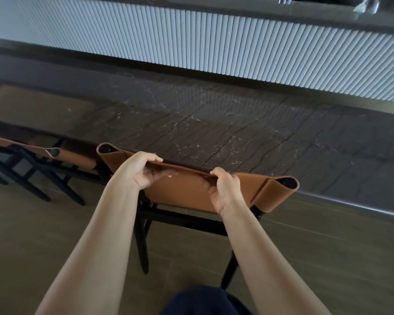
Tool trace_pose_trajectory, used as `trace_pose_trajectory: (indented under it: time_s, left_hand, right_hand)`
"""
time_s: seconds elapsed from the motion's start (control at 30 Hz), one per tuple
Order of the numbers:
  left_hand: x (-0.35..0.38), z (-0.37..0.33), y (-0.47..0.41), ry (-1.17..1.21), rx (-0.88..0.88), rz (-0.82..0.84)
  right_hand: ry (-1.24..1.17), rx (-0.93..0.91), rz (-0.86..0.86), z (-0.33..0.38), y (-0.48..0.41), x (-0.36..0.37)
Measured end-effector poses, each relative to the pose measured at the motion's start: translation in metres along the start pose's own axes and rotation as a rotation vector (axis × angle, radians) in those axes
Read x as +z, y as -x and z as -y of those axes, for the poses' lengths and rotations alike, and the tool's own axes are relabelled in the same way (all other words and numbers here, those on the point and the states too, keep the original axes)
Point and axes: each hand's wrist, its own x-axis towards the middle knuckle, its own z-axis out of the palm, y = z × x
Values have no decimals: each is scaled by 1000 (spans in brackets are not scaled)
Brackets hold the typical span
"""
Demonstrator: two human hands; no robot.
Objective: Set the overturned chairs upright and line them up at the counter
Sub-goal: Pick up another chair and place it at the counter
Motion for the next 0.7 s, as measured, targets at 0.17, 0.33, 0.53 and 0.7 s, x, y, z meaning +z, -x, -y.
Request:
trace_pose_trajectory:
  time_s: [0.17,0.33,0.53,0.7]
  left_hand:
    - [-9,-6,-8,17,-95,40]
    - [-13,-12,-9,64,-160,96]
    - [-25,-11,-13,27,-261,110]
    - [-24,-8,-7,-50,-280,93]
  right_hand:
    - [-71,-19,6,3,4,4]
    - [-126,-44,-53,0,10,10]
    - [-87,-35,-191,-5,15,22]
    - [-36,-23,-206,-7,18,23]
